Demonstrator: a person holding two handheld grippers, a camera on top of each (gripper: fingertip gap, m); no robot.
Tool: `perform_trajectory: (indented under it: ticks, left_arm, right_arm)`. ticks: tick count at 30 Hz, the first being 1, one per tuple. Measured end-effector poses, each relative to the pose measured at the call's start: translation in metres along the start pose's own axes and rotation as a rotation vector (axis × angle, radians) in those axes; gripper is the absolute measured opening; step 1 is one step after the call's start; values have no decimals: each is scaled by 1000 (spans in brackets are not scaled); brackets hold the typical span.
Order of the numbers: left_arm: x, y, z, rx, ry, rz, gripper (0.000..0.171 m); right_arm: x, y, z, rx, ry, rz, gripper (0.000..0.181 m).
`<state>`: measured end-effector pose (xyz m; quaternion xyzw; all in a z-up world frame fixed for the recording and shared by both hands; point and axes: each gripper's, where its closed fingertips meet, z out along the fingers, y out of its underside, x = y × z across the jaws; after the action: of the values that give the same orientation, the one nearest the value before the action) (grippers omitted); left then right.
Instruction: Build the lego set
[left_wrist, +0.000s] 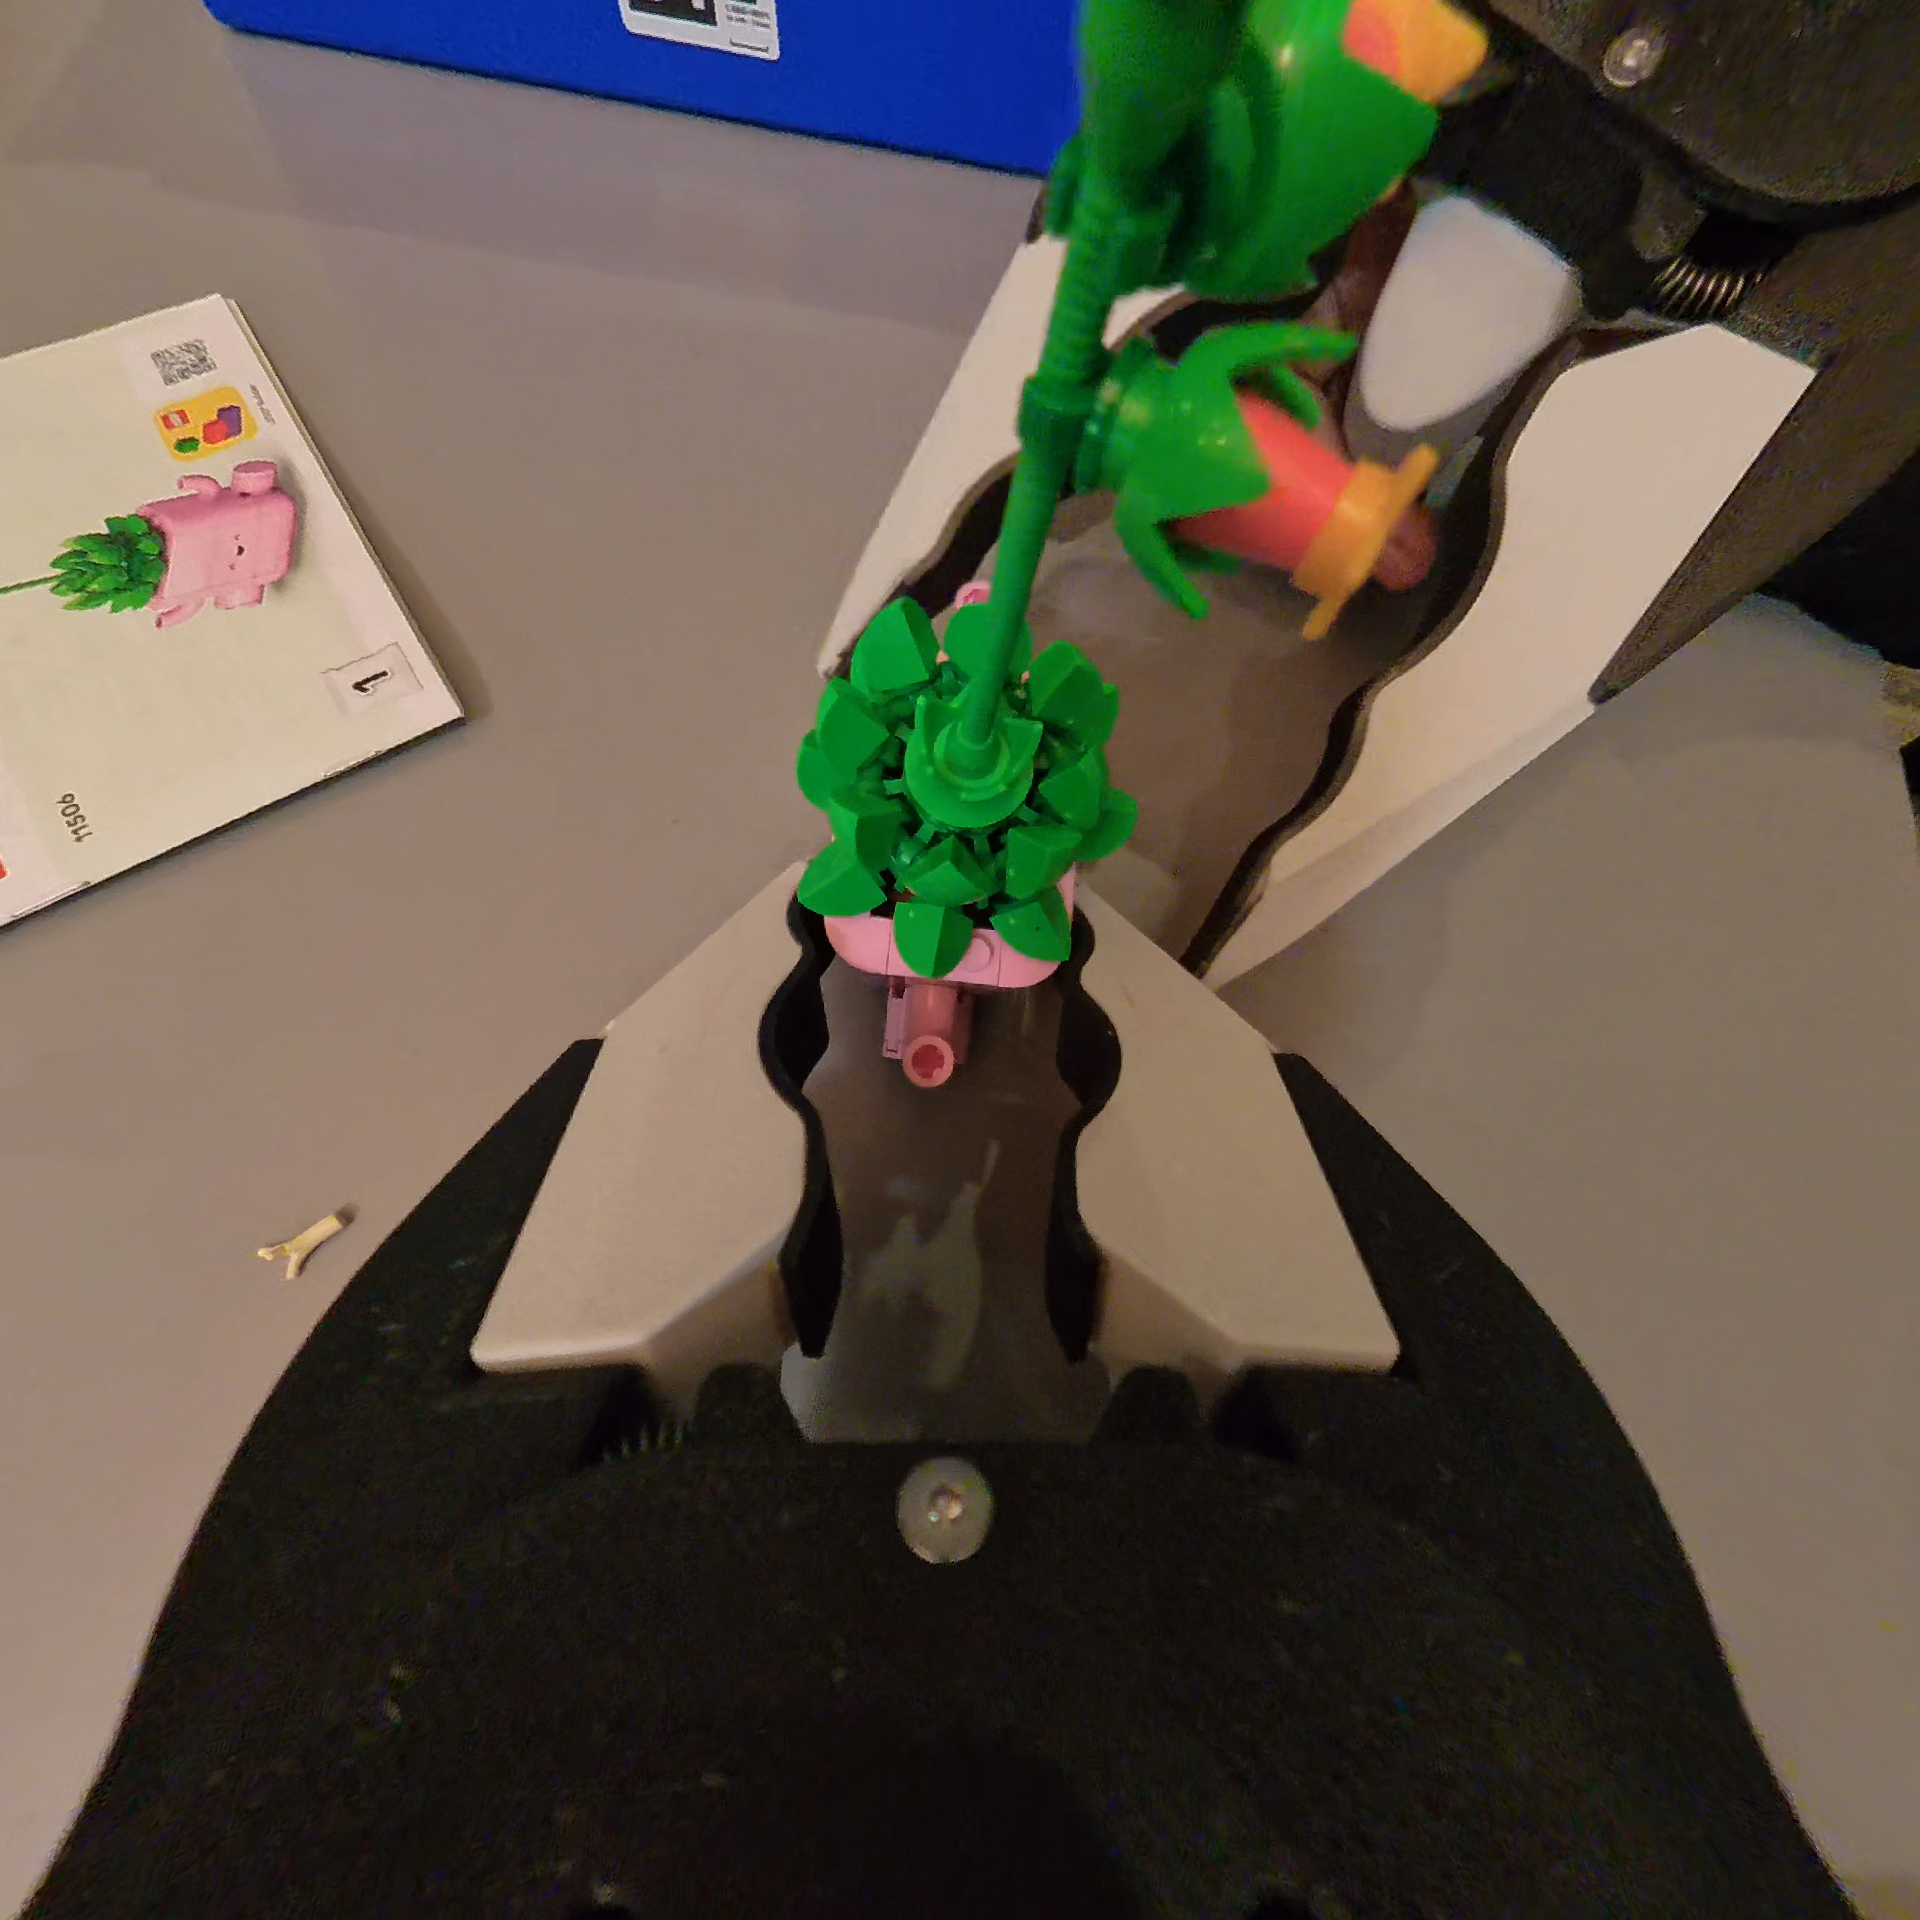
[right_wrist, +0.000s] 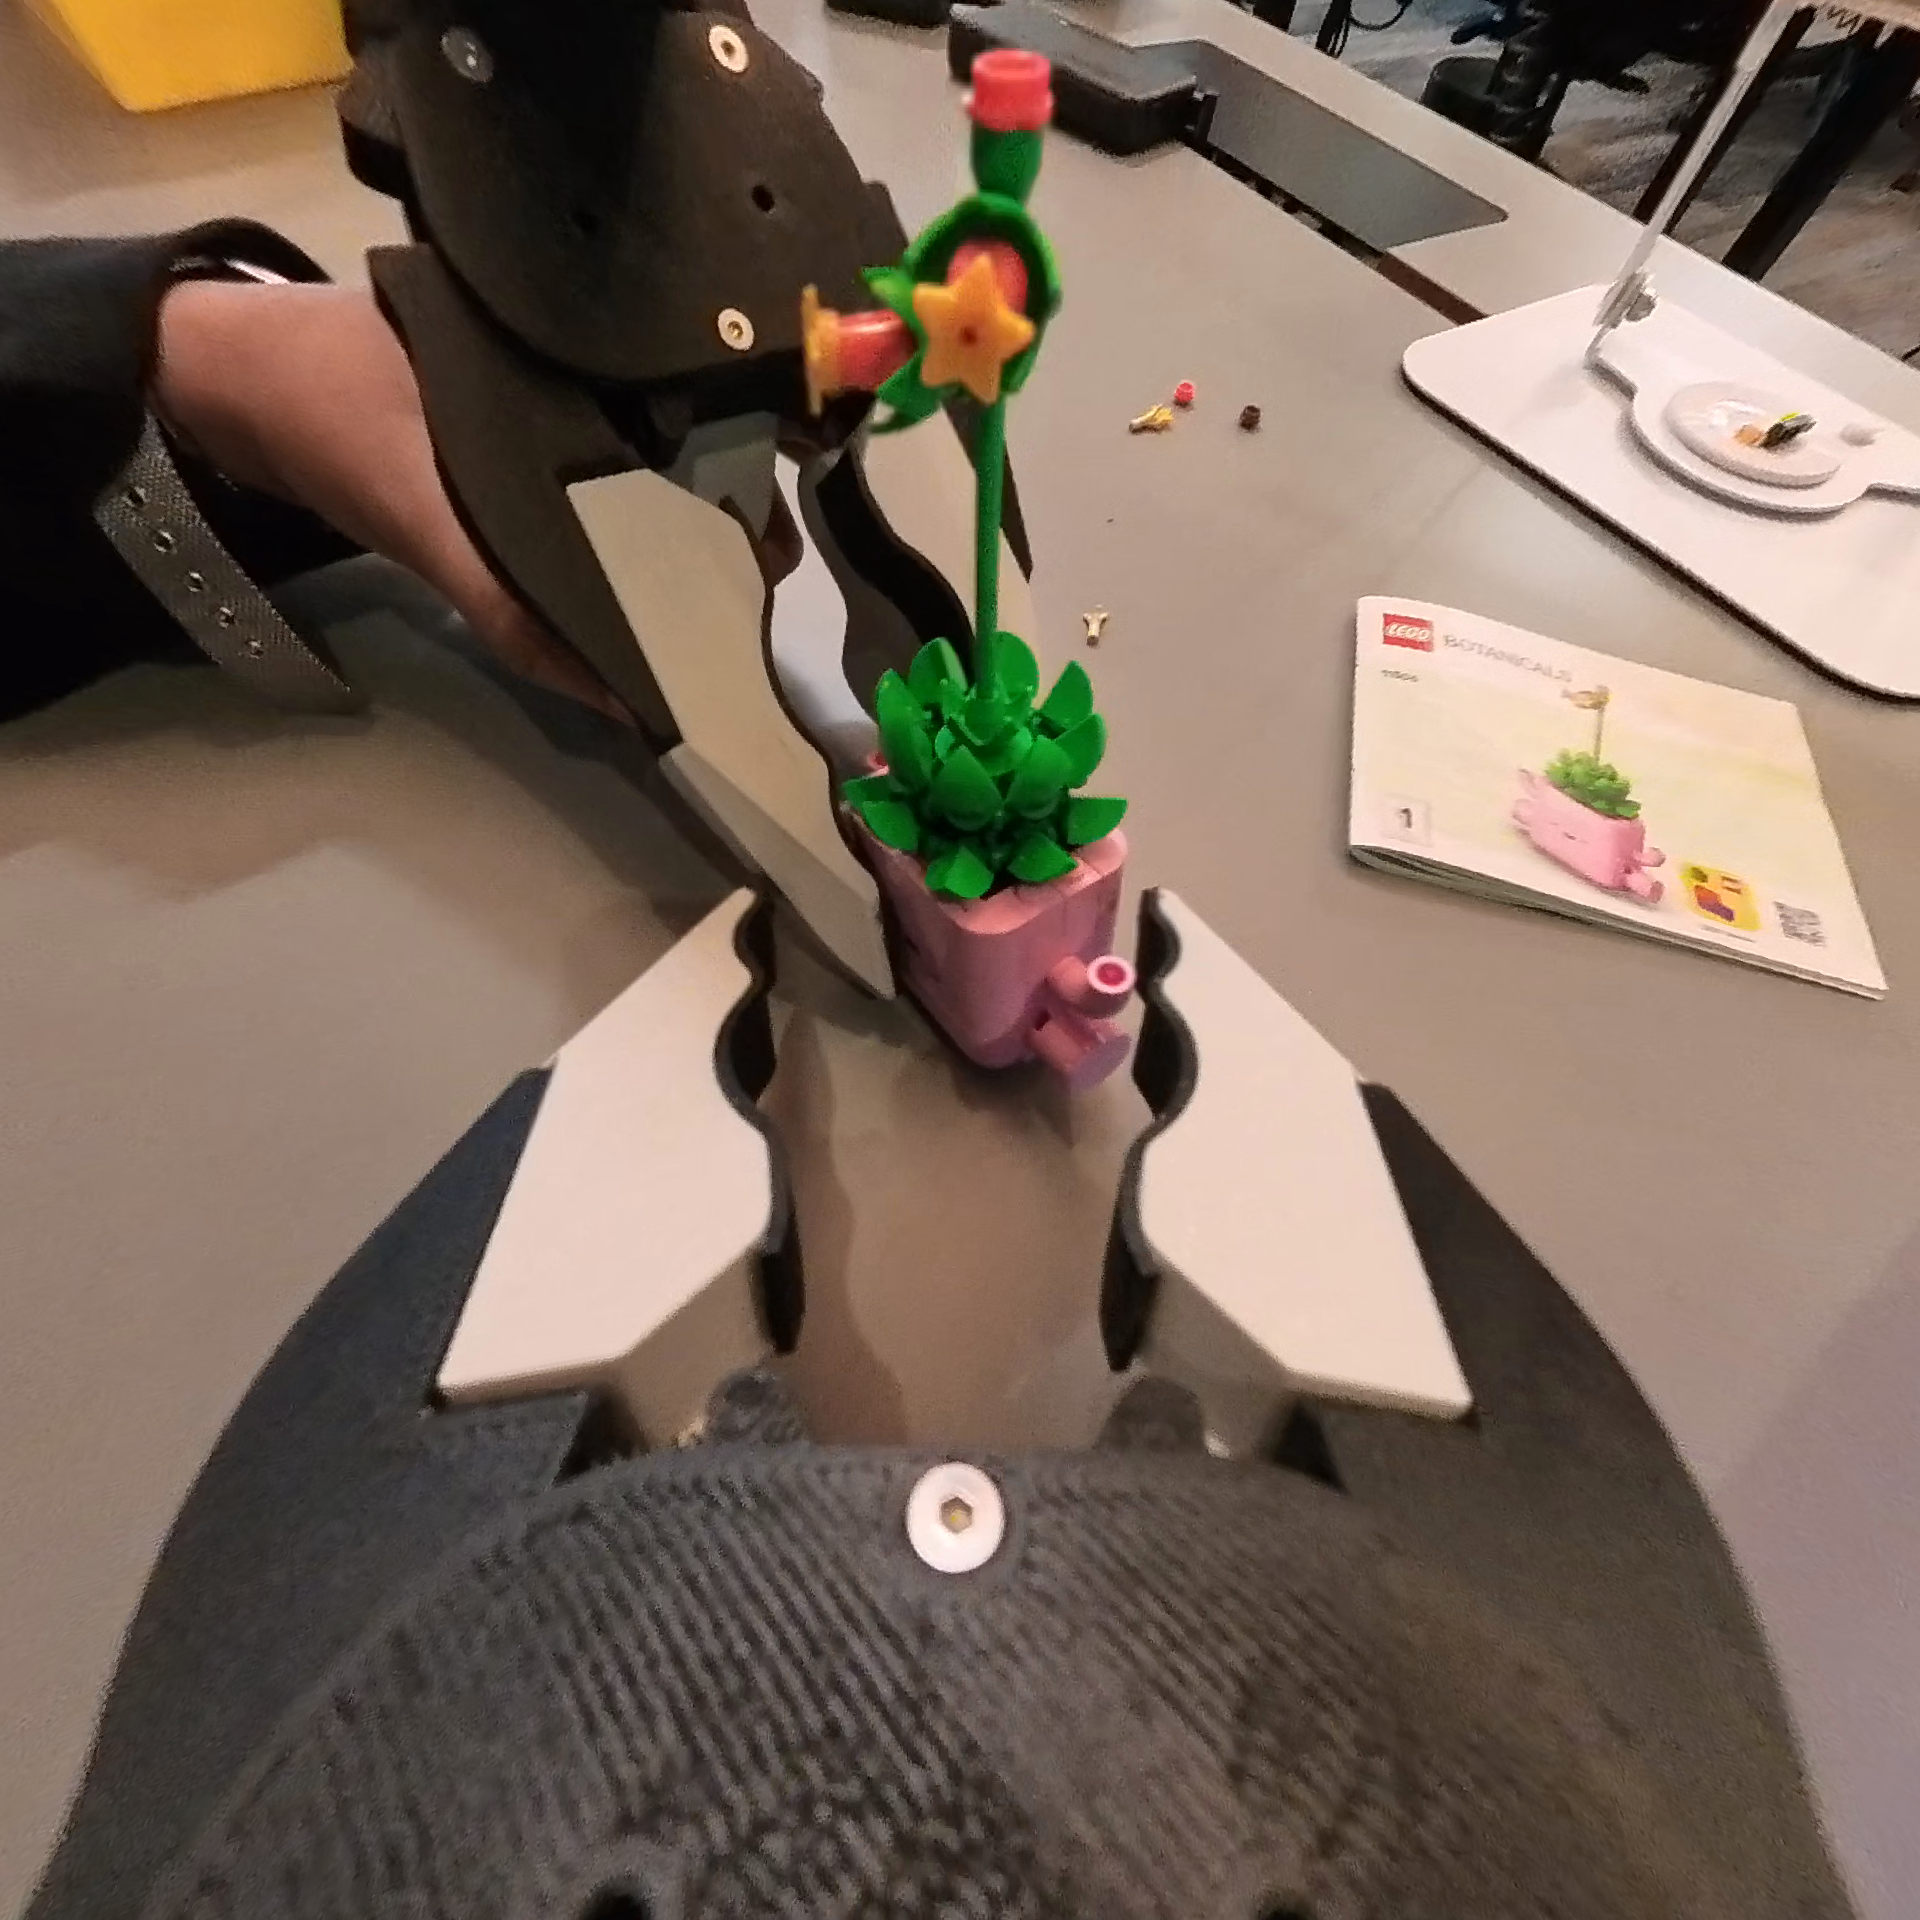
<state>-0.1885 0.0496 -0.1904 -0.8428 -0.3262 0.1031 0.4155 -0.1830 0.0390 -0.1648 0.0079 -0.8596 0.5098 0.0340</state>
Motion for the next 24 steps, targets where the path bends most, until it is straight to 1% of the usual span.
perform_trajectory:
  ticks: [4,7,12,17,24]
  left_arm:
    - [-4,2,-4,4,-7,12,40]
    - [-1,1,-7,18,19,21,39]
    - [0,0,-6,22,8,49,38]
    - [0,-2,-8,41,13,54,37]
    - [-1,-1,-12,43,8,67,37]
  right_arm:
    - [1,5,-9,2,22,-25,49]
    - [2,4,-15,20,24,-16,39]
    - [5,5,-15,15,53,-21,41]
    - [10,9,-11,-23,125,-67,37]
    - [10,10,-11,-26,118,-53,37]
